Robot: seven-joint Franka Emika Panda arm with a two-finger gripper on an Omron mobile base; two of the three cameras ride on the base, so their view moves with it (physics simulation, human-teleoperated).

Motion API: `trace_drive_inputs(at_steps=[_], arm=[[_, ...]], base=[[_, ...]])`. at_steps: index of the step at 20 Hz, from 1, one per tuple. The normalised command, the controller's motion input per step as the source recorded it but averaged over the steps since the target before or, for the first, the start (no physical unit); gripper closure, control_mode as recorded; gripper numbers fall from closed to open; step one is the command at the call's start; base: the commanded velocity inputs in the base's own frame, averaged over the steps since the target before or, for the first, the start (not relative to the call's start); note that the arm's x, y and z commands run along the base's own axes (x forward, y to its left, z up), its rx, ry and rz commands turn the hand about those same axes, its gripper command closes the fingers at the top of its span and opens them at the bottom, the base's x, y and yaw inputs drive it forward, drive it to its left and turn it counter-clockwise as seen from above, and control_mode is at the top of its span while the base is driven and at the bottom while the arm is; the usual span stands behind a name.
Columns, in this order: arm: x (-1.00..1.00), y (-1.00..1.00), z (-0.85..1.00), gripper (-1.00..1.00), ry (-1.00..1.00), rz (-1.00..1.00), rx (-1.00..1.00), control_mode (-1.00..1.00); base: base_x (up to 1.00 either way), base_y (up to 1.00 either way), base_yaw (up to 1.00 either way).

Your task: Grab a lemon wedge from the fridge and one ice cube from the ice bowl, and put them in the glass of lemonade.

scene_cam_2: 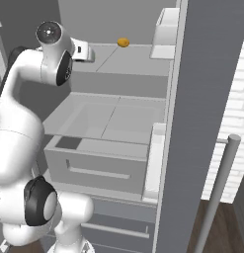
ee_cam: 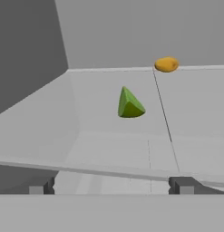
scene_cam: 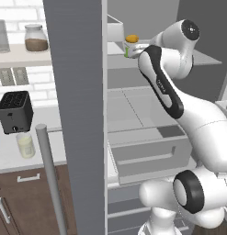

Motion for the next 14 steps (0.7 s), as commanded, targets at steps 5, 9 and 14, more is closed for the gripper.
trace_drive_inputs(at_steps=[5, 9, 14], arm=[[0.28, 0.00, 0.00, -1.00, 0.03, 0.00, 0.00, -1.00], [0.30, 0.00, -0.05, -1.00, 0.02, 0.00, 0.00, -1.00], [0.34, 0.00, -0.16, -1.00, 0.00, 0.00, 0.00, -1.00]], base=[[0.00, 0.00, 0.00], [0.00, 0.00, 0.00], [0.00, 0.00, 0.00]])
